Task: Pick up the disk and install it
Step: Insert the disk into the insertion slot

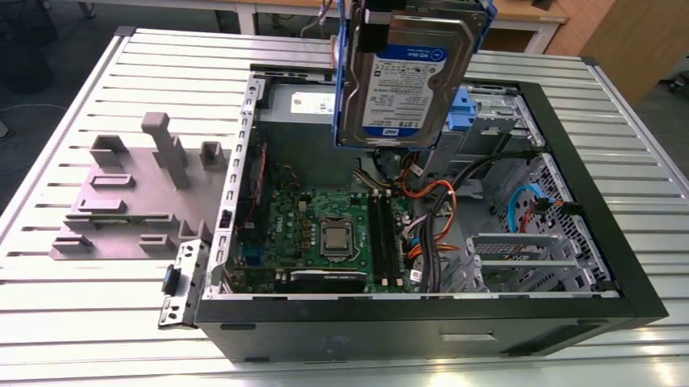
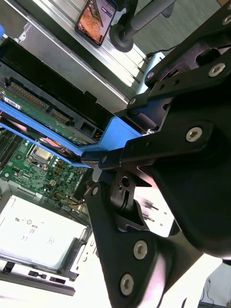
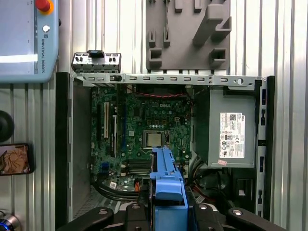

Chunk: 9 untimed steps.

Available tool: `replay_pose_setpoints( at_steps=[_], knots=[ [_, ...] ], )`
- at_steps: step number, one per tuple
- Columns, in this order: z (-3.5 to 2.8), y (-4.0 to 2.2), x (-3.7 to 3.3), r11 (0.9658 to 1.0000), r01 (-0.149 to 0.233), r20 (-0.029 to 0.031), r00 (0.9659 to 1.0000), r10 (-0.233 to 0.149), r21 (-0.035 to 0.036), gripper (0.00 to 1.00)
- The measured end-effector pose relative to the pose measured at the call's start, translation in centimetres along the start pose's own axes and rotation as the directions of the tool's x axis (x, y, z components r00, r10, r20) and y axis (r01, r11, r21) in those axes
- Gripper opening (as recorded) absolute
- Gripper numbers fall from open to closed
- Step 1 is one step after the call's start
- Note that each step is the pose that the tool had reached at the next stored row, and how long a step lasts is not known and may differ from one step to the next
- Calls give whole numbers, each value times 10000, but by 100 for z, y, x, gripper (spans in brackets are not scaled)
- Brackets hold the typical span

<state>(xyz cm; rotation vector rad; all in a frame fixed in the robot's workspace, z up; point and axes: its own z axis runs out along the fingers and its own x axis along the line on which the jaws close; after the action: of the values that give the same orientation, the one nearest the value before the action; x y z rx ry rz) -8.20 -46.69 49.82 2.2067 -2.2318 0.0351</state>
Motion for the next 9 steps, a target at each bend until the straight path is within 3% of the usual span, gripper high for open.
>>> replay_pose_setpoints(
  at_steps=[9],
  knots=[
    [1, -23, 0, 10000, 1, 1, 10000, -1, 0, 36]
  ],
)
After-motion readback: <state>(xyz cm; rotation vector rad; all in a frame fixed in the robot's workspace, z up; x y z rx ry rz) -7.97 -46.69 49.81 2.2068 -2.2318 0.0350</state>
